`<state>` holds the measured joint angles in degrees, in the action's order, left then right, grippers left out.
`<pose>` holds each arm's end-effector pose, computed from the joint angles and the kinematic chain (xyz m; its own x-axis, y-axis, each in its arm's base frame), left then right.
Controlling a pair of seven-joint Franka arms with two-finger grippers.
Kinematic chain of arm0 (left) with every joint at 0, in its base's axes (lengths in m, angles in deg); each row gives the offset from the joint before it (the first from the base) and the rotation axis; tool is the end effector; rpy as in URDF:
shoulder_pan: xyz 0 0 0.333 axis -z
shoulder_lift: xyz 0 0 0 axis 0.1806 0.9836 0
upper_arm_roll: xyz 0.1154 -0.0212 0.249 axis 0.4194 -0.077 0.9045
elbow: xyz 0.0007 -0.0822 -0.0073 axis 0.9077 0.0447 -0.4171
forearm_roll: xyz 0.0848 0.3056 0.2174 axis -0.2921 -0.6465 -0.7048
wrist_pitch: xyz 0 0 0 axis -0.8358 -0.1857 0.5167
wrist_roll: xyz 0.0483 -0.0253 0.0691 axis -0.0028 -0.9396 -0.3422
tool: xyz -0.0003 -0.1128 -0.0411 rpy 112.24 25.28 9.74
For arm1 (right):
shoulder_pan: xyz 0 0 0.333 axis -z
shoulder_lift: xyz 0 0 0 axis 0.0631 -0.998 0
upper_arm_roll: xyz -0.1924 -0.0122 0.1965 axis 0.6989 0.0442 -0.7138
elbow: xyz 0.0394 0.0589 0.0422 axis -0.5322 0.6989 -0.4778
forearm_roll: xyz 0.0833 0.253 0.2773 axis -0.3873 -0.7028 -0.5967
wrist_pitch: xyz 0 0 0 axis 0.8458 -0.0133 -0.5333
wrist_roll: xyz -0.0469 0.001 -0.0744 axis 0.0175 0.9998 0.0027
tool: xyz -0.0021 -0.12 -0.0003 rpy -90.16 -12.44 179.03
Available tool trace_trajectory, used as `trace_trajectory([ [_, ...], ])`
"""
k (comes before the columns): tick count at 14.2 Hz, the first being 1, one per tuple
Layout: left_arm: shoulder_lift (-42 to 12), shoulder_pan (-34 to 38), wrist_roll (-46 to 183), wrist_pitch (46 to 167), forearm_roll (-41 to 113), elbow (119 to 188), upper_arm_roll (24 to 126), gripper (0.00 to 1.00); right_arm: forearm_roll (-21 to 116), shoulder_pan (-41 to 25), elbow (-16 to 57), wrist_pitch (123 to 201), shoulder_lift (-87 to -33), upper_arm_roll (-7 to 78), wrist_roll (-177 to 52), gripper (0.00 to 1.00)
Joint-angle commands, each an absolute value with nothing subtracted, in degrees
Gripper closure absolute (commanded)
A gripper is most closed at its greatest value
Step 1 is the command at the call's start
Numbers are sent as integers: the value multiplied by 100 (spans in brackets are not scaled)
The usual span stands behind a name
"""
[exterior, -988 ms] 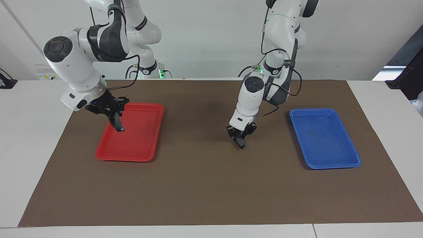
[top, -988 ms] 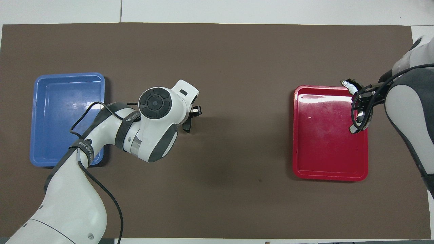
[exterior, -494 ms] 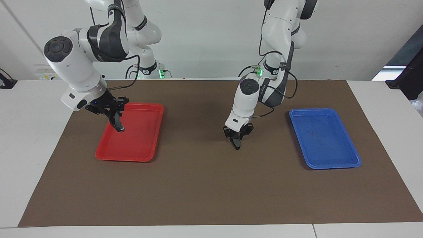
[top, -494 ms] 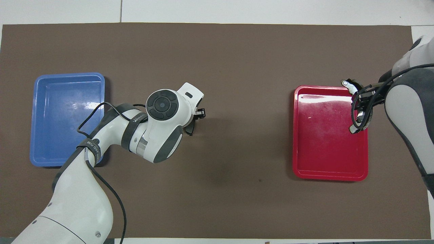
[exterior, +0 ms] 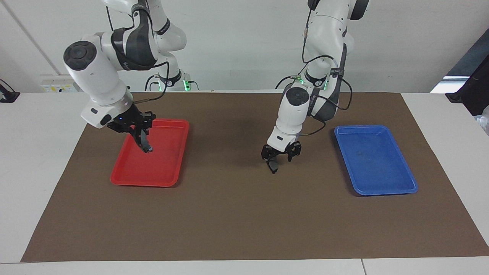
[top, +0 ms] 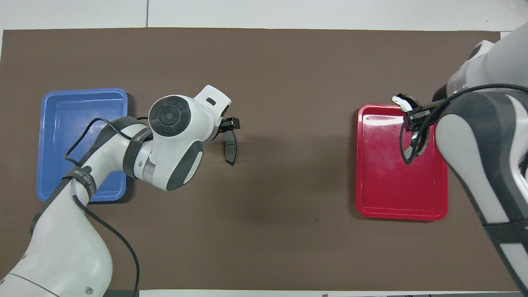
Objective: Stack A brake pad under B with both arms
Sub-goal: 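Set the small pad down with the left gripper while the right gripper approaches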
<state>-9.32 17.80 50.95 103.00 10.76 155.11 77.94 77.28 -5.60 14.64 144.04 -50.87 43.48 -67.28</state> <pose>0.5384 -0.2895 0.3137 0.9887 0.0827 0.1250 0.0728 -0.9940 0.0811 0.5682 0.0894 0.4604 0.9767 0.1996 -0.0786 0.1987 -0.9799 -0.0187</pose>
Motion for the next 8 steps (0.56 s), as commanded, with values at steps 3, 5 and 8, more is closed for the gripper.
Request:
trace_trajectory([
  [3,-1715,816,6343,9315,1064,15584,7774,1,7170,-1771,839,14802,-5717,4311,-8317,100],
  [5,-1978,368,6949,8919,1064,15584,7782,1,7151,-2351,556,15057,-6175,4311,-9285,100],
  [8,-2373,-344,7741,8497,1064,15531,7791,1,7178,-3054,39,15505,-7043,4311,-10042,100],
])
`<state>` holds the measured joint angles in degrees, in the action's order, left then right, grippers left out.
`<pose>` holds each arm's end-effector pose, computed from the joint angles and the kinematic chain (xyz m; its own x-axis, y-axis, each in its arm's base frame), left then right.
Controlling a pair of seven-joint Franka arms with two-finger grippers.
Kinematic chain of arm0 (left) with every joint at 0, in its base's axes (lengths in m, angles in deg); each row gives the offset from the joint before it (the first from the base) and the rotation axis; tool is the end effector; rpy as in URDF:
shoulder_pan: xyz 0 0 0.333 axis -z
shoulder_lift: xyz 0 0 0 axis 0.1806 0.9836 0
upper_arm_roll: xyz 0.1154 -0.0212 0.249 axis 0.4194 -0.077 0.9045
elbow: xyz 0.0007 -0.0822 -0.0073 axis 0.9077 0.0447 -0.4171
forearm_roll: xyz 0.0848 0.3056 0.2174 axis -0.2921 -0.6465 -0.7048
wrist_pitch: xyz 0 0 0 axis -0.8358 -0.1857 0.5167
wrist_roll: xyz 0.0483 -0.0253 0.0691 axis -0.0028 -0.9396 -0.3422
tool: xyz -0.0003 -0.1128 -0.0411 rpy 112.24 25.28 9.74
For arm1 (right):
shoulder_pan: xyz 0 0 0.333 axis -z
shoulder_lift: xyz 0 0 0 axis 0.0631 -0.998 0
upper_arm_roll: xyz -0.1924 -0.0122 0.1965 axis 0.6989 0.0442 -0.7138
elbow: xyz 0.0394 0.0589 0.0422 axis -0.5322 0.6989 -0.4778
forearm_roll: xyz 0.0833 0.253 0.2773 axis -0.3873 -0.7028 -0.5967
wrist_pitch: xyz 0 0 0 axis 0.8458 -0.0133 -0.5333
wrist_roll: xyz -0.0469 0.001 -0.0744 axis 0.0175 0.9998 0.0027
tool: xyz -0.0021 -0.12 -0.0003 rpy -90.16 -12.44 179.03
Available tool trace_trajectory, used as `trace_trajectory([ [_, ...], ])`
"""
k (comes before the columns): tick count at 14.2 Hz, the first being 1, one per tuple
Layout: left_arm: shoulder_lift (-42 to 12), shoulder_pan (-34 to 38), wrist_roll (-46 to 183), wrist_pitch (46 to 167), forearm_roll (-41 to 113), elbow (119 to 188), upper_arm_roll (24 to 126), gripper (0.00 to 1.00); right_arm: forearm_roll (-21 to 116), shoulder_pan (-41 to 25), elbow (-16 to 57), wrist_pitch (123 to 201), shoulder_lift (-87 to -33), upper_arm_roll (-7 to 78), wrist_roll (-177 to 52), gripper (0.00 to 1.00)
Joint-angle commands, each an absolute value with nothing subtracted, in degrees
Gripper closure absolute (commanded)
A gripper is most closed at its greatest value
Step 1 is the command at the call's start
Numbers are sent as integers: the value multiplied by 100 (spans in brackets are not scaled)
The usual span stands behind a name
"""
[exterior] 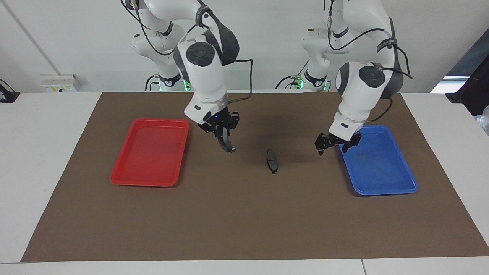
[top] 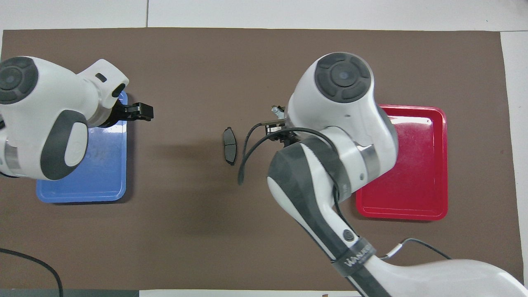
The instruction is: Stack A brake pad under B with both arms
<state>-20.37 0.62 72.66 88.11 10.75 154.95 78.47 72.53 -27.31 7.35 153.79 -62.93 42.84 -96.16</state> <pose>0.5688 -0.1062 0.4037 0.9965 0.0088 0.0837 0.0075 -0.9998 0.0159 0.5408 0.3359 0.4068 0.9976 0.0593 -0.0361 0.0560 -0.9946 -0.0875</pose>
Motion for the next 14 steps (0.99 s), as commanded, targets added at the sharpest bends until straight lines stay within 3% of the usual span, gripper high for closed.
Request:
trace_trajectory([
  [1,-2505,-555,7926,8365,1073,15479,7791,1,7204,-3231,-259,15654,-7430,4311,-10323,100],
  [3,-2594,-837,8199,7901,1073,15190,7791,1,7222,-3460,-630,15892,-7933,4311,-10536,100],
  [9,-2516,-1076,8341,6459,1108,14048,7818,1,7362,-3488,-201,16920,-8084,4311,-10502,100],
  [14,-2612,-1137,8350,6228,1108,14098,7914,1,7345,-3514,-157,17071,-8198,4302,-10493,100],
])
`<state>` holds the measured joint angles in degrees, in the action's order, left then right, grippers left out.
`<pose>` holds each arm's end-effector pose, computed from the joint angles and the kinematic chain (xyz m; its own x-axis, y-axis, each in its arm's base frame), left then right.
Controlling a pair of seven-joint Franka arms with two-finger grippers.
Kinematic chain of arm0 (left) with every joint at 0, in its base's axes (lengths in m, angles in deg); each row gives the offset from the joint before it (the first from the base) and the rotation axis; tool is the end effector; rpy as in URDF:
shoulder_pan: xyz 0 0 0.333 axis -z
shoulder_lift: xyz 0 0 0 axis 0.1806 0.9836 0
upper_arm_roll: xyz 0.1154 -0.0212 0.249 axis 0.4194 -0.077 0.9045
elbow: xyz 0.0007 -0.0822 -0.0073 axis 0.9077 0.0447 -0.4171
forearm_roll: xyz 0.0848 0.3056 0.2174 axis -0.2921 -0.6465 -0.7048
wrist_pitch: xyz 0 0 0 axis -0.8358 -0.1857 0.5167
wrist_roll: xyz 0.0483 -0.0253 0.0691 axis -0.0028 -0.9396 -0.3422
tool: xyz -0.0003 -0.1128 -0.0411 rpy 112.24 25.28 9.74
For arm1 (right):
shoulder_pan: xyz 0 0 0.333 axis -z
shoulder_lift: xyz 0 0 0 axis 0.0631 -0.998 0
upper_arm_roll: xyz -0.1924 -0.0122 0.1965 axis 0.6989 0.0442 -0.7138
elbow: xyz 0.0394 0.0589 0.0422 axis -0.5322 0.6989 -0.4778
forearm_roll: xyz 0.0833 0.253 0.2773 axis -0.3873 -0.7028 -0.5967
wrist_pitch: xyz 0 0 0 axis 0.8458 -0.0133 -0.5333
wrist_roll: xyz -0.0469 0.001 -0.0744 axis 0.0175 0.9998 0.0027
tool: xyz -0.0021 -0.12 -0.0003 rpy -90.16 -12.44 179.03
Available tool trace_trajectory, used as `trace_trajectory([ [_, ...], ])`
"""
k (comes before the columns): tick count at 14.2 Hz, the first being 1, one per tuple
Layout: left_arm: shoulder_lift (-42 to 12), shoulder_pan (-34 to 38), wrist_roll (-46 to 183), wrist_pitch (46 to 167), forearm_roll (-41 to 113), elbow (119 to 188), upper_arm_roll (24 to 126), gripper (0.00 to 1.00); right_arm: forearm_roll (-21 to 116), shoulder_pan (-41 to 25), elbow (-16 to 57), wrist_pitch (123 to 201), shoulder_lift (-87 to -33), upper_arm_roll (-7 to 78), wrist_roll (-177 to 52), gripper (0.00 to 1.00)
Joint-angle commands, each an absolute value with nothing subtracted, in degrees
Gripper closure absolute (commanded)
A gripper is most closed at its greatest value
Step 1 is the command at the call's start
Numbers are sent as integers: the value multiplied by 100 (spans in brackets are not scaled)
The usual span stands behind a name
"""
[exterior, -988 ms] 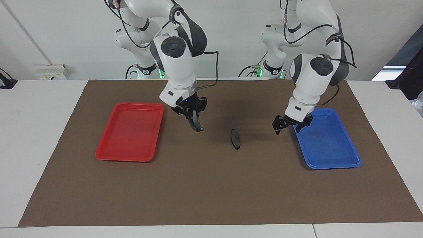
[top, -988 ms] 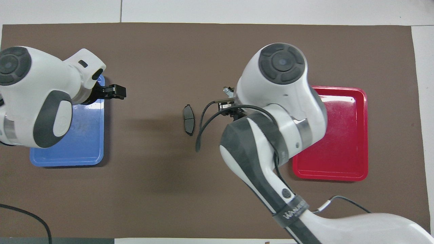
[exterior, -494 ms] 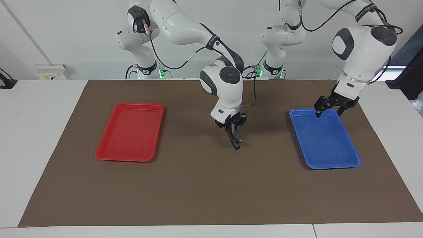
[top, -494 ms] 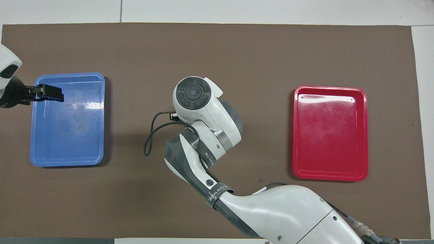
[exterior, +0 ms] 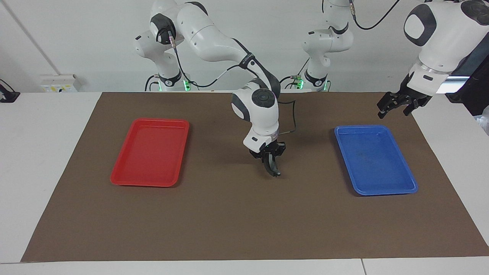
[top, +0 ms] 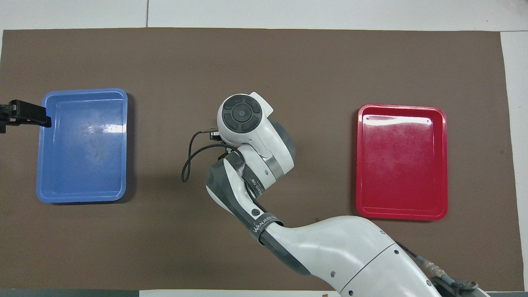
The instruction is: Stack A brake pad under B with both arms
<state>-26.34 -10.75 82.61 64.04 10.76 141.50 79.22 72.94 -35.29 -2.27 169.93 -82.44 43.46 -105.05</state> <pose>0.5474 0.0149 0.5352 0.9989 0.0460 0.0041 0.0460 -0.9989 0.0010 0.5488 0.4427 0.2832 0.9986 0.0134 0.0505 0.0197 -0.9916 -0.1274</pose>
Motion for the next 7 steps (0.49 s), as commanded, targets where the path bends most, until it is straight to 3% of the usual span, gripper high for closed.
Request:
trace_trajectory([
  [1,-2673,-1137,8350,6237,1108,14186,7914,1,7345,-3523,-140,17053,-8198,4302,-10475,100],
  [7,-2753,-1164,8341,6307,1108,14362,7914,0,7345,-3523,186,17106,-8146,4302,-10335,100],
])
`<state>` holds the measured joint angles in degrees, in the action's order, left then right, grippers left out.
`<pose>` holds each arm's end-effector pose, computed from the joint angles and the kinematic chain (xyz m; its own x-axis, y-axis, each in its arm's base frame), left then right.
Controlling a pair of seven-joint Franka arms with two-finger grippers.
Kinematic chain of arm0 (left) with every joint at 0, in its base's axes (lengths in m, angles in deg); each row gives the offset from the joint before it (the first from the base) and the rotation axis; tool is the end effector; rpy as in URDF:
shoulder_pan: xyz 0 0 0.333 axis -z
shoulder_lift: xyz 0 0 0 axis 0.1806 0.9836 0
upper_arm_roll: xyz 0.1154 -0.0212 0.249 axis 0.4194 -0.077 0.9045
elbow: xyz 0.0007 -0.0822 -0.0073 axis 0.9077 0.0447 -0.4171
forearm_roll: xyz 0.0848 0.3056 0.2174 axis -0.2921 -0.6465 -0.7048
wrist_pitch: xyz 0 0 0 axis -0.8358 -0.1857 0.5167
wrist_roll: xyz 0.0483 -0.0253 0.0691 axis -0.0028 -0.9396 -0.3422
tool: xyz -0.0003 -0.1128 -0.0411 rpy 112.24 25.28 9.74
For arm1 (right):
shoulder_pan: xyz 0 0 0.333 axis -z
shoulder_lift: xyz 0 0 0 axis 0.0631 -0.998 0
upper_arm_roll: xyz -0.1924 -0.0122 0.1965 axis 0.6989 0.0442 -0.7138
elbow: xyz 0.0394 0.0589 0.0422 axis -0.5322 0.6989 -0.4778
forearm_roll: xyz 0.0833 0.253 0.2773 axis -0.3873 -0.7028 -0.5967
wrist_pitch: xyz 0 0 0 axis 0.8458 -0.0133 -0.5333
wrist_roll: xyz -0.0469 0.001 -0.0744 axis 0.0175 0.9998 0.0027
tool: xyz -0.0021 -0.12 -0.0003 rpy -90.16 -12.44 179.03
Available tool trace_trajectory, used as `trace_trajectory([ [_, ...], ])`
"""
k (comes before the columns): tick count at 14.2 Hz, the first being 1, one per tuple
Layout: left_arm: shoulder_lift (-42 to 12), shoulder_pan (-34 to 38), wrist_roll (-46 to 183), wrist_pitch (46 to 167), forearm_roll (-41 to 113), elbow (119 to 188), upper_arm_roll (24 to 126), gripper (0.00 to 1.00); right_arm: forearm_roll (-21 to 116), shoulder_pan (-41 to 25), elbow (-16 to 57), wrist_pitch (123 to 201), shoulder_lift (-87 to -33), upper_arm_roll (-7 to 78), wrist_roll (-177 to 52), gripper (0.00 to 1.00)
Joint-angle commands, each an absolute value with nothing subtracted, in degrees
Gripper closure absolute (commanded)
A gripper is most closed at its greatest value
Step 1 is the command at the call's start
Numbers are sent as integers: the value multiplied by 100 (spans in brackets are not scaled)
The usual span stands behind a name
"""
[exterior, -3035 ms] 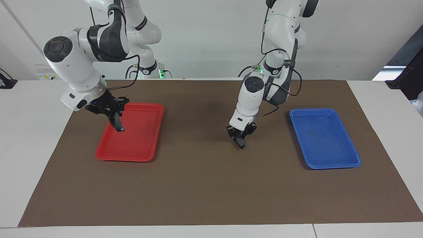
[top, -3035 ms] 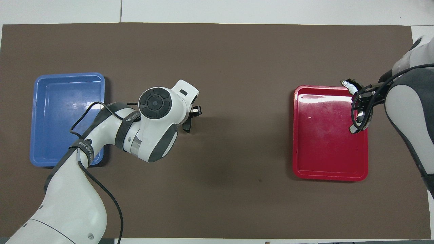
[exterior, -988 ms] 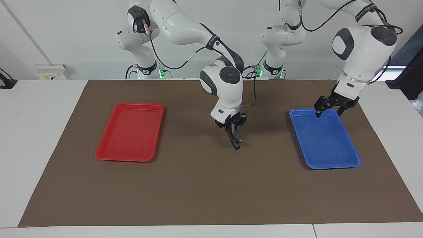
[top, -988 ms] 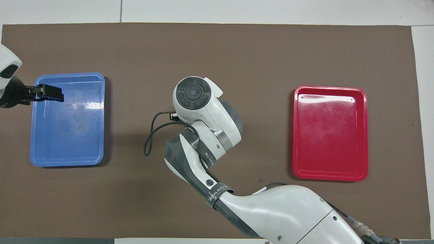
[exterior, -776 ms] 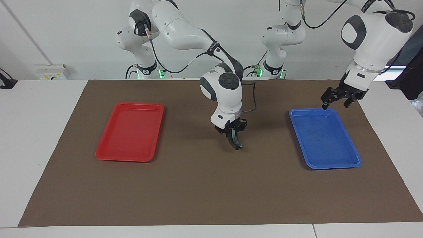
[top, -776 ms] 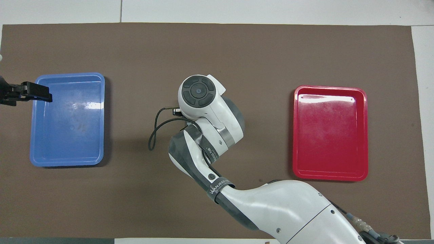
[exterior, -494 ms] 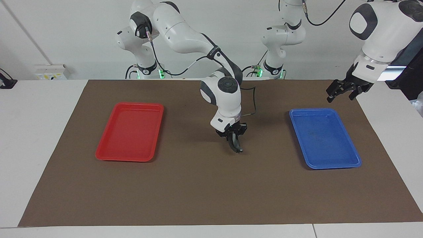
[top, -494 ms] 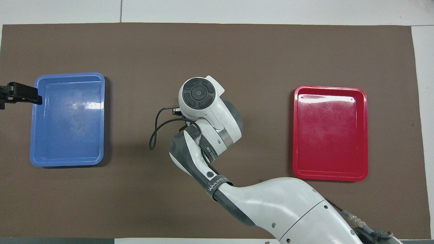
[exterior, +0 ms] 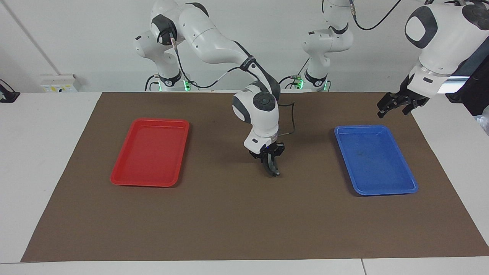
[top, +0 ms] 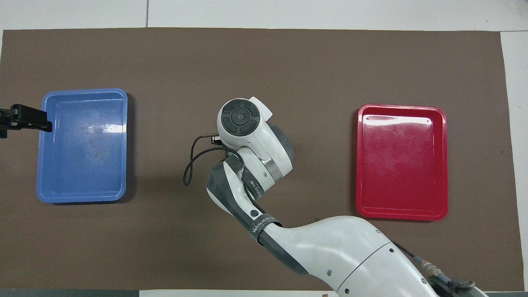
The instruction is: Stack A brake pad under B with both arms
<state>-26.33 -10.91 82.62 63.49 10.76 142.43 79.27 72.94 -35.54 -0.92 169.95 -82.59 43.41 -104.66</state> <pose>0.5449 0.0168 0.5266 0.9985 0.0494 -0.0219 0.0494 -0.9988 0.0006 0.5424 0.4421 0.2703 0.9992 0.0257 0.0306 0.0290 -0.9933 -0.1120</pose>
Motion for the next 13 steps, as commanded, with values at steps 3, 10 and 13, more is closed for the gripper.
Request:
trace_trajectory([
  [3,-2753,-1155,8323,6281,1108,14345,7914,0,7345,-3523,177,17036,-8146,4241,-10343,100],
  [10,-2753,-1164,8323,6298,1108,14345,7914,0,7345,-3690,194,16956,-8128,4223,-10378,94],
  [13,-2753,-1164,8323,6298,1108,14345,7914,0,7380,-3716,265,16983,-8102,4232,-10396,0],
])
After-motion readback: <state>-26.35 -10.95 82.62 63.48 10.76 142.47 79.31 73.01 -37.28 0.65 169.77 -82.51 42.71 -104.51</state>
